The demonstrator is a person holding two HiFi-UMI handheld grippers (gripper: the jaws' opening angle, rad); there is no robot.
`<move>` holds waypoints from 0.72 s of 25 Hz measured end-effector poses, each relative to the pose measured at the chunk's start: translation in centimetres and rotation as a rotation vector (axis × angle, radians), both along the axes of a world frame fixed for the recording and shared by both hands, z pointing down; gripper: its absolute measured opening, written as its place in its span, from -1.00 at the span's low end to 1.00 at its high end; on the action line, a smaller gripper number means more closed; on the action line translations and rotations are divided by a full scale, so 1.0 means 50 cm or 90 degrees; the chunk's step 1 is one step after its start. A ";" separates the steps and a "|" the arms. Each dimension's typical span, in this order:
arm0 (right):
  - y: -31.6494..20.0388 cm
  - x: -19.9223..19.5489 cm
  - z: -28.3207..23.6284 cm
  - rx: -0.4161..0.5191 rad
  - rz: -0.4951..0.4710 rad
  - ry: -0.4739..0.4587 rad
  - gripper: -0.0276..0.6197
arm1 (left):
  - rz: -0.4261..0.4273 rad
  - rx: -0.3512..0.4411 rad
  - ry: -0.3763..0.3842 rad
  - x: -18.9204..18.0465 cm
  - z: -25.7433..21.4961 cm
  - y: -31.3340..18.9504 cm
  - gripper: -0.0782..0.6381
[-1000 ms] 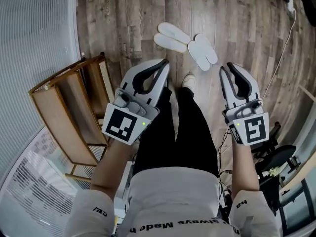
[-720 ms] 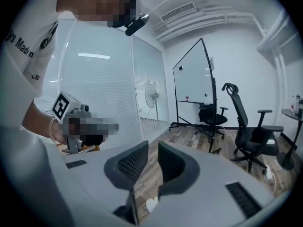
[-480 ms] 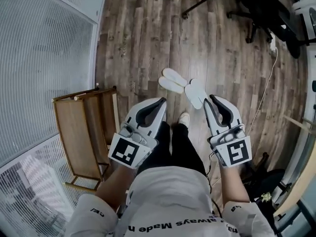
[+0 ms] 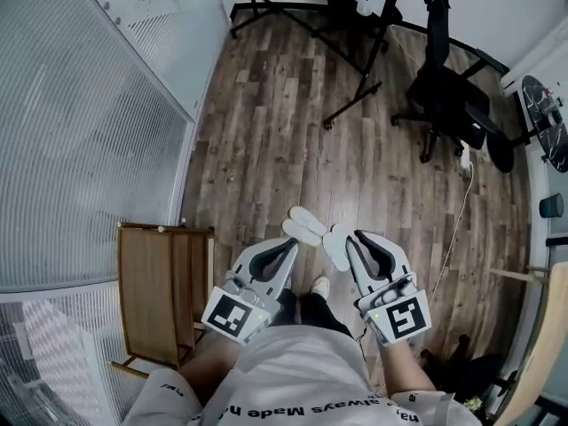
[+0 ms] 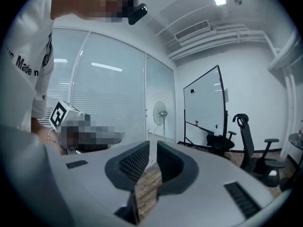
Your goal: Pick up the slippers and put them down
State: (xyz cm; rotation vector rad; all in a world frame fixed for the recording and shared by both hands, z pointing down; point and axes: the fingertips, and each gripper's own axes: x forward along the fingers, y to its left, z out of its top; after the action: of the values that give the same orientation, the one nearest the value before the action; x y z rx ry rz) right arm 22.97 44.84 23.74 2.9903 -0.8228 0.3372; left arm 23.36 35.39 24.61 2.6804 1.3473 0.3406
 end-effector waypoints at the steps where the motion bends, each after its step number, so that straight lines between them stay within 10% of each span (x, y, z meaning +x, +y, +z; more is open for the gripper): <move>1: -0.004 0.000 -0.022 0.002 0.000 0.005 -0.76 | -0.002 -0.005 0.004 -0.001 -0.021 -0.004 -0.75; 18: -0.062 -0.056 -0.256 0.026 -0.026 0.051 -0.78 | 0.015 -0.064 0.077 -0.037 -0.248 -0.053 -0.75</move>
State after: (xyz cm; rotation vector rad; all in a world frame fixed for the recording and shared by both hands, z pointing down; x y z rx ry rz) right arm 20.15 41.75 10.95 2.9973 -0.8929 0.2013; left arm 21.52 32.76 12.20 2.6424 1.3896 0.1118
